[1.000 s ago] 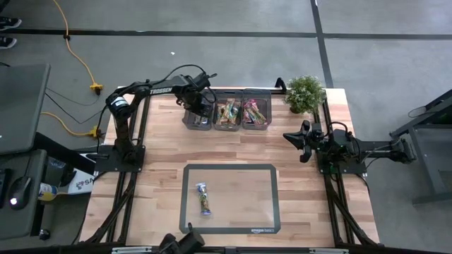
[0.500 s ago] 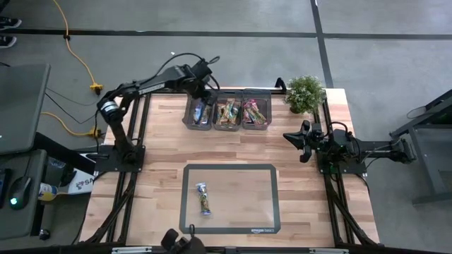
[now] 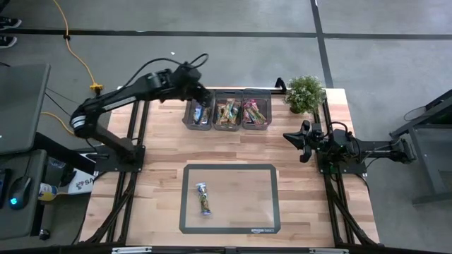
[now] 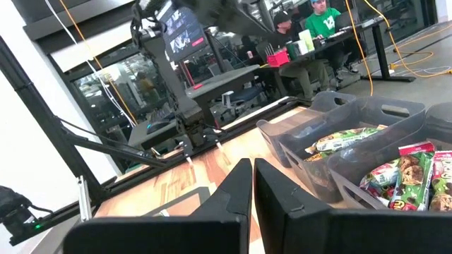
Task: Pick and place Granola Bars by type
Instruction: Put the blue granola bar into the left black bin
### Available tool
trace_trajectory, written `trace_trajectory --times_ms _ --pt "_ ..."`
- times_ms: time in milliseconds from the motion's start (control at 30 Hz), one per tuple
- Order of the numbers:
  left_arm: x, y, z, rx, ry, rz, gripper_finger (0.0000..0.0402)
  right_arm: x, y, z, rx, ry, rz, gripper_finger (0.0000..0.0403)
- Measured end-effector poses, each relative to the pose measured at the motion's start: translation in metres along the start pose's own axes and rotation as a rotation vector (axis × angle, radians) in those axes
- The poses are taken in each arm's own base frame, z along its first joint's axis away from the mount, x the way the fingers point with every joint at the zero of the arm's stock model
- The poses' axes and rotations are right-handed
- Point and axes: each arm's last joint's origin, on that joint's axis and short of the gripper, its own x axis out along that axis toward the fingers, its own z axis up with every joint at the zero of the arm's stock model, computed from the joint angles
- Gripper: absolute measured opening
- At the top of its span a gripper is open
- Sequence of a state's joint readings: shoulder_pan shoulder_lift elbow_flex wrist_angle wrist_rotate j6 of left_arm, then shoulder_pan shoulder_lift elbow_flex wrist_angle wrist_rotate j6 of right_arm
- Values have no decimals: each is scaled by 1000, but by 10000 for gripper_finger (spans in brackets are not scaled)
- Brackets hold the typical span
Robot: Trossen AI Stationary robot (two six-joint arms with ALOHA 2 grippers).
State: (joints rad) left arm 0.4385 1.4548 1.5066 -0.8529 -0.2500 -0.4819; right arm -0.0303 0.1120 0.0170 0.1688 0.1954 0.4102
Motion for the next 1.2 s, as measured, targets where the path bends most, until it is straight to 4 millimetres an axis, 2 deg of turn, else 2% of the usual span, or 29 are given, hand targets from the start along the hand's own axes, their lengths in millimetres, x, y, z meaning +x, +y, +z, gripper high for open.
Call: trace_trajectory --times_ms 167,300,400,533,633,867,1067,1200 --pt "-47 -4 -14 -131 -17 -57 175 0 0 0 0 0 0 0" --pt "-81 -5 -33 -232 43 -107 175 0 0 0 0 0 0 0" --pt "-99 -9 -50 -325 141 -133 175 0 0 0 0 0 0 0" --pt "-115 -26 -72 -368 245 -197 175 0 0 0 0 0 0 0" --pt "-120 -42 -86 -395 297 -225 175 0 0 0 0 0 0 0" --pt "-120 -83 -124 -464 436 -195 175 0 0 0 0 0 0 0" --pt "-109 -120 -165 -506 597 -93 175 0 0 0 0 0 0 0" --pt "-90 -144 -193 -493 700 -6 175 0 0 0 0 0 0 0"
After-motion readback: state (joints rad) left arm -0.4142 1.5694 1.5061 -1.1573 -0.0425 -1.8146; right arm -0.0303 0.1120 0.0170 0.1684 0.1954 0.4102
